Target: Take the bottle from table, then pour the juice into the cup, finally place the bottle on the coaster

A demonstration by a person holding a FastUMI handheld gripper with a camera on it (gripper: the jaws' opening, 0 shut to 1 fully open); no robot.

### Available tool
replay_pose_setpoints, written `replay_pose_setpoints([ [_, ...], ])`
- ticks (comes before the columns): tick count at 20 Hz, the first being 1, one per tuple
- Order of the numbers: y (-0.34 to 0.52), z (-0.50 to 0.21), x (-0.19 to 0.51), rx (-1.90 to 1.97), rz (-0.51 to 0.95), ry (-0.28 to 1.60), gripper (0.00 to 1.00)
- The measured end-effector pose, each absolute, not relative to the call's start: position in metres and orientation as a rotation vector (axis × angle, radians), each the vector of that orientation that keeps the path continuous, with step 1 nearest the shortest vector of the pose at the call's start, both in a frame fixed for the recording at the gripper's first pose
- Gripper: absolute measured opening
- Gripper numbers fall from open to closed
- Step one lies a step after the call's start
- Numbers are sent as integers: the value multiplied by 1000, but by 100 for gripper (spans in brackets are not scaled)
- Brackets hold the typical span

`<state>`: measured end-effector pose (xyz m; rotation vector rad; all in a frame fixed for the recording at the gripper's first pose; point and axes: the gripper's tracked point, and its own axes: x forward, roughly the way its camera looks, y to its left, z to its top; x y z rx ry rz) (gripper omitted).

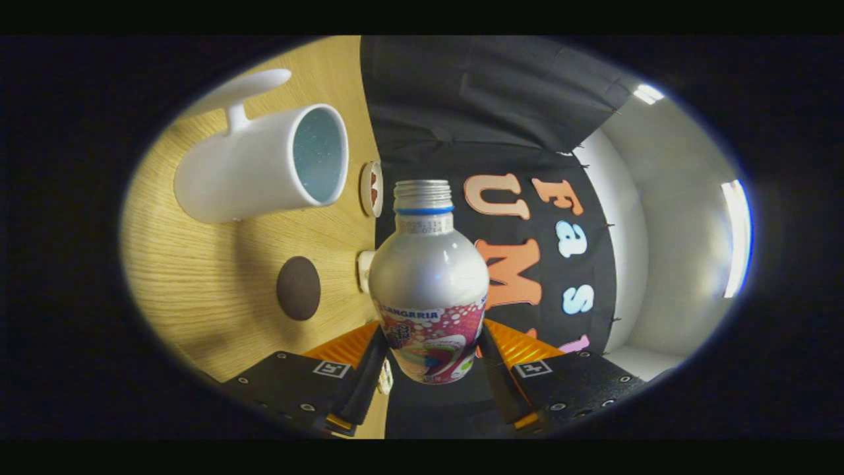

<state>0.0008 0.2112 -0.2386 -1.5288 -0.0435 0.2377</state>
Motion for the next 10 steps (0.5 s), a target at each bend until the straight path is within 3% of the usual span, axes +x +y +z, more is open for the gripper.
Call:
replay_pose_setpoints([
  [10,212,-231,7,-1652,231,-112,75],
])
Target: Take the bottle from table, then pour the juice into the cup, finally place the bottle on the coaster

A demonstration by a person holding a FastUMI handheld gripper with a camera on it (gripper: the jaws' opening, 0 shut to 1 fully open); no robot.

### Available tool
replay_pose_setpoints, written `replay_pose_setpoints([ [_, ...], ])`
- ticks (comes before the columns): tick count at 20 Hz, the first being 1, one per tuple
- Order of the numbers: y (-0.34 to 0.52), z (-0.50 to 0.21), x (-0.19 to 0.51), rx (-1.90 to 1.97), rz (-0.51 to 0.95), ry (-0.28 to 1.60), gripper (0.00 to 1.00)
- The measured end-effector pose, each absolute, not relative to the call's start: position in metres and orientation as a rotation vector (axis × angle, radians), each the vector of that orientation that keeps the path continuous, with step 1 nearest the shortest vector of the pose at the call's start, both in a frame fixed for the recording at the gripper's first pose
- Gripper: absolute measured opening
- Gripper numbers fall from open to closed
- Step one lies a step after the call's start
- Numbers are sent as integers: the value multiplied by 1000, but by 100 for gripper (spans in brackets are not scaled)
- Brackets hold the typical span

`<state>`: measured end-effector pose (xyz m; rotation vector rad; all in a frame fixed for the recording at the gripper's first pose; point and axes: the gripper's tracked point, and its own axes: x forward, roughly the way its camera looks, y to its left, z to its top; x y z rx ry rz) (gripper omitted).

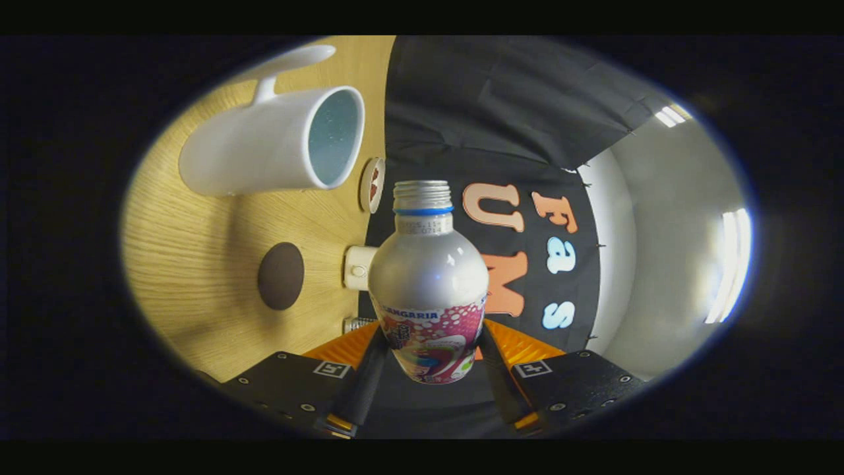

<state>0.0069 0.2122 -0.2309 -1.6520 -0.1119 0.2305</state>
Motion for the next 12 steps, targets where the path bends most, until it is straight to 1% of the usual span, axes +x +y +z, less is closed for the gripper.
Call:
replay_pose_setpoints([
  [12,215,-216,13,-1719,233,-165,75],
])
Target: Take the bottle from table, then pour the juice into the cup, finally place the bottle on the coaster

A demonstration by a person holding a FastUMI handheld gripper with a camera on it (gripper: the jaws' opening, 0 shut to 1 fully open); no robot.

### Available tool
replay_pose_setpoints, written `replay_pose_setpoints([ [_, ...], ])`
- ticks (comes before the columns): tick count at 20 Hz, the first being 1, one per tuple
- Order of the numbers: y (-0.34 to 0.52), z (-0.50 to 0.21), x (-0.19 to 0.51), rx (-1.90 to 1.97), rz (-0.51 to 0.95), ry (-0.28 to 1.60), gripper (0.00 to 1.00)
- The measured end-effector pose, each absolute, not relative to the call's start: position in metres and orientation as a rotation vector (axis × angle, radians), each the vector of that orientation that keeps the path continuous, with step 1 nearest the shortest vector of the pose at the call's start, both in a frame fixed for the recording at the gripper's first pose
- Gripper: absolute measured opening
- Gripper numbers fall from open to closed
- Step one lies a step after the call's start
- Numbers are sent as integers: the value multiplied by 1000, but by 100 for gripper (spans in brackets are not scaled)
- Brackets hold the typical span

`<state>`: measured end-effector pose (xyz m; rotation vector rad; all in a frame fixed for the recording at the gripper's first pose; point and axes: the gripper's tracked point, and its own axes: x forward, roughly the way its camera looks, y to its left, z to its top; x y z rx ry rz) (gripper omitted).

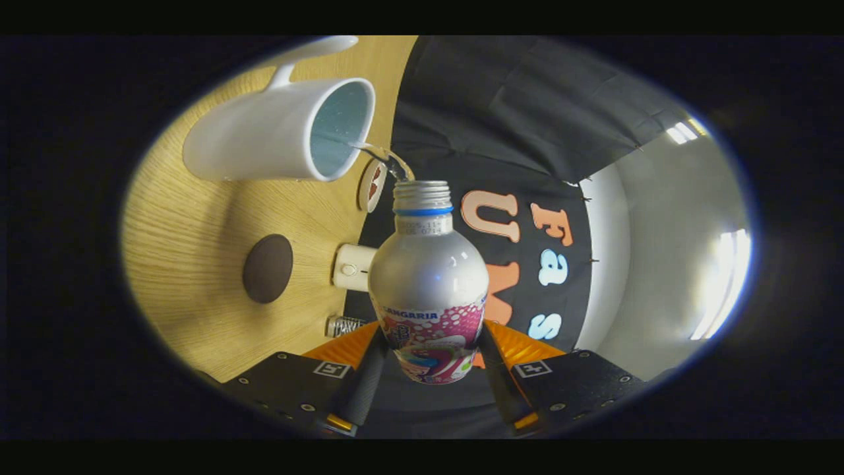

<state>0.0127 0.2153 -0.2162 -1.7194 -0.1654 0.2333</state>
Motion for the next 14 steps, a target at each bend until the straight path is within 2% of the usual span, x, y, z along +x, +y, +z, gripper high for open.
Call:
replay_pose_setpoints([
  [14,218,-205,19,-1766,218,-216,75],
])
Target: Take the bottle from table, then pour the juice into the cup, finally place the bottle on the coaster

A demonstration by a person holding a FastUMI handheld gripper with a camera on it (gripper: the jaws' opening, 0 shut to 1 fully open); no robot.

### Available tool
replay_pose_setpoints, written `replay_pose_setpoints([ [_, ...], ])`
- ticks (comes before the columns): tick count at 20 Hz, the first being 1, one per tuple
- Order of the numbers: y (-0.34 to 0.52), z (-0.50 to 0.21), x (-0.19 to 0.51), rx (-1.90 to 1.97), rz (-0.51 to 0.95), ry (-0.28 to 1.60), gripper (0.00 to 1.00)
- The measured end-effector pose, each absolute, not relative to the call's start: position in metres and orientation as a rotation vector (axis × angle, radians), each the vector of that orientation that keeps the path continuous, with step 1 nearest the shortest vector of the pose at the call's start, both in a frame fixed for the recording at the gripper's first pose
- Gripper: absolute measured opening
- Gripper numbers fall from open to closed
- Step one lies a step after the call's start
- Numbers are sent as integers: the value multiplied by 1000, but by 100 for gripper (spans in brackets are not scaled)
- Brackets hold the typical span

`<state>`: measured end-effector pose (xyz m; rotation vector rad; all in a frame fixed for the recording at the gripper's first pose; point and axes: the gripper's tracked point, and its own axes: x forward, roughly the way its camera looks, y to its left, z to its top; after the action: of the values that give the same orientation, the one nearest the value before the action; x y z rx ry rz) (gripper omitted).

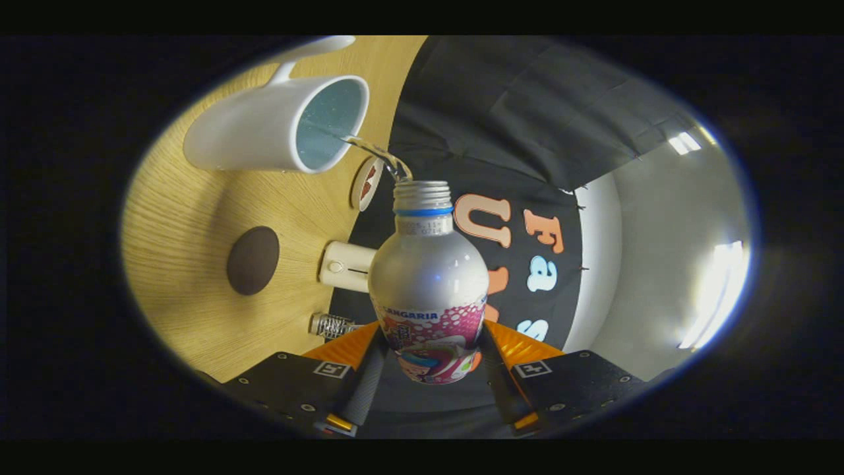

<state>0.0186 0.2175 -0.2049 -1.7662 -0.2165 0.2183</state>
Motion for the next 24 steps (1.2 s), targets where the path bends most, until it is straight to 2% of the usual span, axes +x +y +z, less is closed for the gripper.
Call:
replay_pose_setpoints([
  [24,225,-188,25,-1846,208,-327,75],
])
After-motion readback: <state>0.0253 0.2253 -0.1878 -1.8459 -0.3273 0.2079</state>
